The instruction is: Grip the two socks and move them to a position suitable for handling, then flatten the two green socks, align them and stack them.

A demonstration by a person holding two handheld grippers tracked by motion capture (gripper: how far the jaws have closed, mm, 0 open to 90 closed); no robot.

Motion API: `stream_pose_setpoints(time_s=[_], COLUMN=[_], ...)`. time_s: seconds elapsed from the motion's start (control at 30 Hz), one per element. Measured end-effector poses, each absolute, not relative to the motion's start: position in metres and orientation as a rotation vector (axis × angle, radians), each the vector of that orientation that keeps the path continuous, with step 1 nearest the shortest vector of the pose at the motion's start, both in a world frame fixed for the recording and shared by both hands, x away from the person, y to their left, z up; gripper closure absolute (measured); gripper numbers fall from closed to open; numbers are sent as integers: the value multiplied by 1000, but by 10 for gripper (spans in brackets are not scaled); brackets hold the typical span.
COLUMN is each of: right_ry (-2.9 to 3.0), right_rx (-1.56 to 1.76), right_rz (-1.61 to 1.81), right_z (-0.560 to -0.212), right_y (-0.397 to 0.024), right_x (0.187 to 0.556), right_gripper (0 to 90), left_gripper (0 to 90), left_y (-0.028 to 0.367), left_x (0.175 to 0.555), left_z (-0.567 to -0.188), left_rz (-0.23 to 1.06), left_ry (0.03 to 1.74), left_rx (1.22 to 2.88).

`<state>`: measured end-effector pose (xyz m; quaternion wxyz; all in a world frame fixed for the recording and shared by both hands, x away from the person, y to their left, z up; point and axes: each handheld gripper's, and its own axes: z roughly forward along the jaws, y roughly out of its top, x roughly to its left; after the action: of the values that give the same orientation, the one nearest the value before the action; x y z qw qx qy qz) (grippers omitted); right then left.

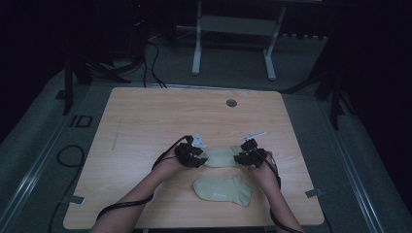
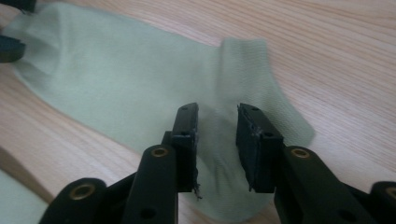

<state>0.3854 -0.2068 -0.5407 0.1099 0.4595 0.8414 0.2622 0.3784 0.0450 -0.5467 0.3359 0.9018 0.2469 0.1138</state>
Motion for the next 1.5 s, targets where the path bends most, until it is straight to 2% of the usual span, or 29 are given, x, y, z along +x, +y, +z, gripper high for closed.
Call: stream_pose_setpoints(time_s=[0.3, 0.43, 0.8, 1.1, 1.27, 1.5], right_ry=[2481, 2501, 2527, 2521, 2527, 2564], right_rx=[1318, 1301, 1236, 1188, 1185, 1169], right_rz=[823, 838, 857, 880, 908, 895], right_z=[-528, -524, -514, -506, -508, -521], right_y=[-206, -205, -207, -224, -235, -240], right_x=[381, 379, 365, 334, 311, 292], right_gripper=[440, 398, 424, 442, 447, 497], left_gripper=[479, 480, 479, 433, 427, 428], left_y=[53, 58, 69, 71, 72, 69], left_x=[368, 363, 337, 305, 296, 288], left_z=[-531, -527, -523, -517, -510, -507], left_rz=[222, 202, 143, 106, 121, 79], left_ry=[698, 741, 762, 722, 723, 723], left_rx=[2316, 2335, 2351, 2336, 2320, 2299])
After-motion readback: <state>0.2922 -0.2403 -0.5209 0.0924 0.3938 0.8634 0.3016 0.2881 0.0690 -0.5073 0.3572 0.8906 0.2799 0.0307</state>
